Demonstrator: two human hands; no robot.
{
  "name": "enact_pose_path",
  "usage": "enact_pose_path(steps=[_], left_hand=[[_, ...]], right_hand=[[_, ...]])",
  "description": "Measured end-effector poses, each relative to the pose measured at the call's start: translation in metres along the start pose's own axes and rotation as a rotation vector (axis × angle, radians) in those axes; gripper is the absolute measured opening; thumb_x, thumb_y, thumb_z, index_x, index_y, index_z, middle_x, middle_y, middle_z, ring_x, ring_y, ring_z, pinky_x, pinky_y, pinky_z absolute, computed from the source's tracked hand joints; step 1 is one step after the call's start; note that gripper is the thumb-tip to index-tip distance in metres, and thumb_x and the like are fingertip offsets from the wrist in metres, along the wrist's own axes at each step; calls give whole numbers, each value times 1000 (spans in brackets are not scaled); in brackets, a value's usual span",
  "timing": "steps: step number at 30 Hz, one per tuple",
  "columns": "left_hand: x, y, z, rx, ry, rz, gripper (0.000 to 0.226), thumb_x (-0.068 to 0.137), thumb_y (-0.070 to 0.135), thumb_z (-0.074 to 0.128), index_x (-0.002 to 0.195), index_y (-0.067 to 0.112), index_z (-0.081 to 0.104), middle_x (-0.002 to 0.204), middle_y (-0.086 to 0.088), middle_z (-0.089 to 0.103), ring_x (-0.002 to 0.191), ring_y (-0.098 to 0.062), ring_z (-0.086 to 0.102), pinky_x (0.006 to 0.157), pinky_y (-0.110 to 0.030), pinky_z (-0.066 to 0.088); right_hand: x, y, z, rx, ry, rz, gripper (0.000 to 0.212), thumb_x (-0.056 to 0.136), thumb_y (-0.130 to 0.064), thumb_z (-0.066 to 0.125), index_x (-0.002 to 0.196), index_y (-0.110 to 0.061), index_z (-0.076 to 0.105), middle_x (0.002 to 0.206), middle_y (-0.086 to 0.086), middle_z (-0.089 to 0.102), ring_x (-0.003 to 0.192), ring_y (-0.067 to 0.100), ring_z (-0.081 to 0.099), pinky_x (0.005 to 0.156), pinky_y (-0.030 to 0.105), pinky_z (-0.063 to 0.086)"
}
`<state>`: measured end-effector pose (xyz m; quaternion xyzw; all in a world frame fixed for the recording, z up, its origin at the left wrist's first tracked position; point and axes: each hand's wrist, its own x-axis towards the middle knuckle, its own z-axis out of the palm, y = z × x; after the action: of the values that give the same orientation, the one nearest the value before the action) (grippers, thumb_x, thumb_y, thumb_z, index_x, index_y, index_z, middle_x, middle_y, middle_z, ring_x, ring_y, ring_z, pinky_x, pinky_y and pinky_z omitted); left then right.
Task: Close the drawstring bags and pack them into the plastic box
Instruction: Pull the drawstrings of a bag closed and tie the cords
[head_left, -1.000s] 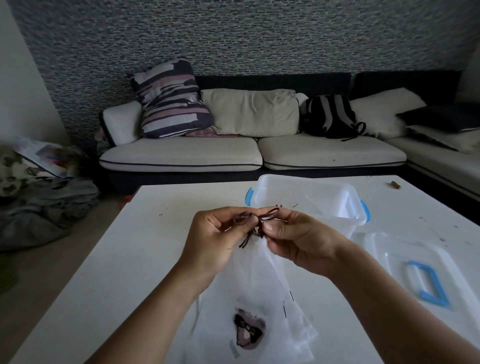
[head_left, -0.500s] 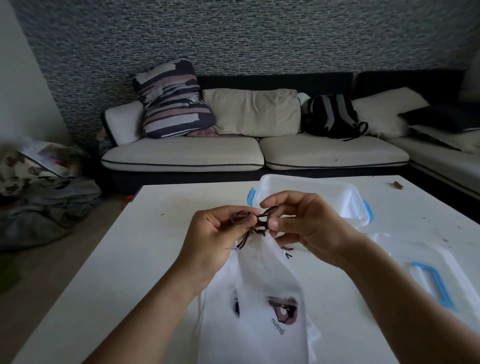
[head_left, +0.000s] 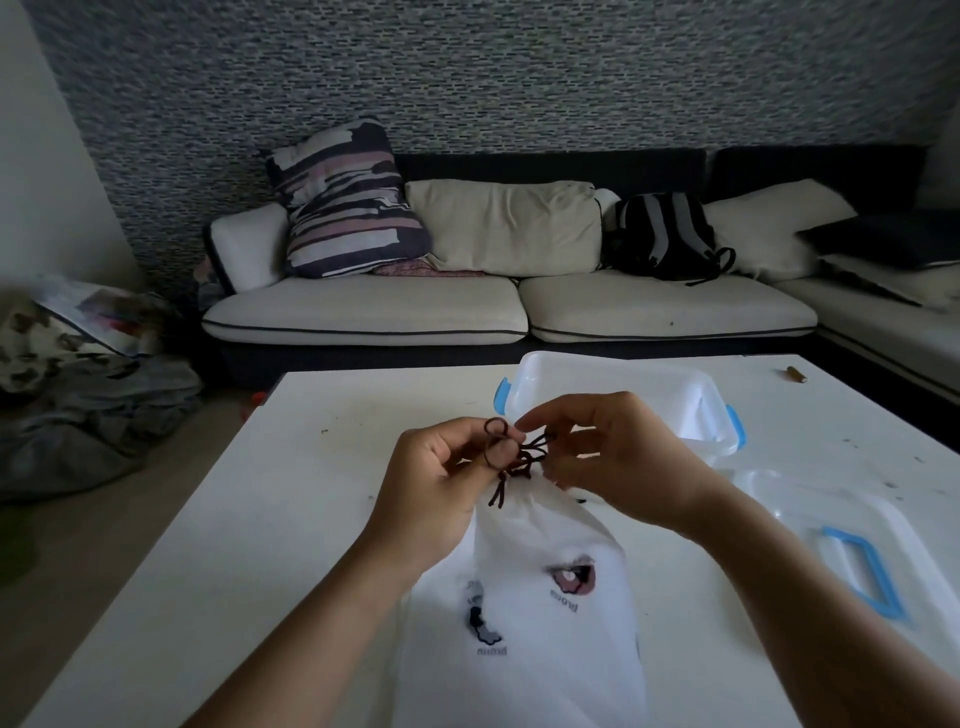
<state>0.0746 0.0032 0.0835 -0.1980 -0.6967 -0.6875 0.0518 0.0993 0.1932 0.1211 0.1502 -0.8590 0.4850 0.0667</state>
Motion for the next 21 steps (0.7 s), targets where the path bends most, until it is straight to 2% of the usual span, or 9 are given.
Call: enact_pose_path(steps=[2, 4, 6, 8, 10, 14, 18, 21], left_hand=[[0, 0, 0, -62, 28, -40, 19, 80, 24, 72, 94, 12, 78, 89, -2, 77, 90, -17, 72, 88, -27, 56], [1, 0, -1, -82, 37, -70, 18, 82, 22, 71, 96, 11, 78, 91, -5, 78, 92, -20, 73, 89, -29, 57], [1, 0, 0, -100, 43, -97, 12, 88, 14, 69, 96, 10, 77, 92, -6, 78, 91, -19, 73, 84, -25, 57], [1, 0, 1, -117, 60, -117, 10, 89, 9, 68, 95, 9, 77, 90, -6, 78, 87, -16, 74, 77, -20, 55], [1, 1, 2, -117, 60, -123, 10, 90, 8, 68, 94, 9, 77, 88, -5, 78, 84, -15, 74, 73, -17, 54], [-2, 0, 5, -48, 17, -96, 19, 91, -2, 64, 90, 11, 78, 86, -5, 78, 83, -18, 74, 72, -19, 53], [-3, -1, 6, 2, 6, -82, 27, 92, -5, 61, 87, 15, 79, 85, -2, 78, 83, -16, 73, 73, -20, 54], [-1, 0, 4, 14, 9, -78, 19, 92, 0, 64, 93, 11, 79, 88, -3, 78, 87, -18, 74, 78, -22, 56]], right_hand=[[0, 0, -2, 110, -34, 47, 25, 85, -1, 74, 100, -22, 77, 74, 3, 64, 67, 16, 68, 71, 37, 60], [0, 1, -4, 120, -22, 61, 18, 83, -17, 80, 97, -27, 77, 80, 2, 68, 75, 15, 70, 77, 41, 61], [0, 1, -4, -5, 10, 20, 30, 74, -31, 86, 101, -36, 74, 96, -7, 70, 87, 8, 69, 81, 39, 60], [-1, -1, -2, -51, 83, -41, 40, 66, -36, 90, 100, -40, 70, 107, -13, 67, 96, 7, 65, 79, 33, 60], [-2, -5, 0, -93, 143, -147, 37, 63, -37, 93, 92, -39, 71, 101, -14, 66, 91, 9, 62, 72, 26, 56], [-1, -10, 14, -251, 130, -300, 22, 67, -29, 91, 86, -32, 79, 81, -16, 64, 75, 6, 57, 61, 12, 42], [2, -4, 19, -219, 146, -270, 14, 70, -22, 89, 80, -24, 80, 75, -15, 65, 69, 5, 59, 59, 10, 40], [3, -2, 18, -142, 173, -201, 14, 75, -19, 87, 76, -27, 75, 76, -11, 66, 67, 7, 60, 58, 11, 41]])
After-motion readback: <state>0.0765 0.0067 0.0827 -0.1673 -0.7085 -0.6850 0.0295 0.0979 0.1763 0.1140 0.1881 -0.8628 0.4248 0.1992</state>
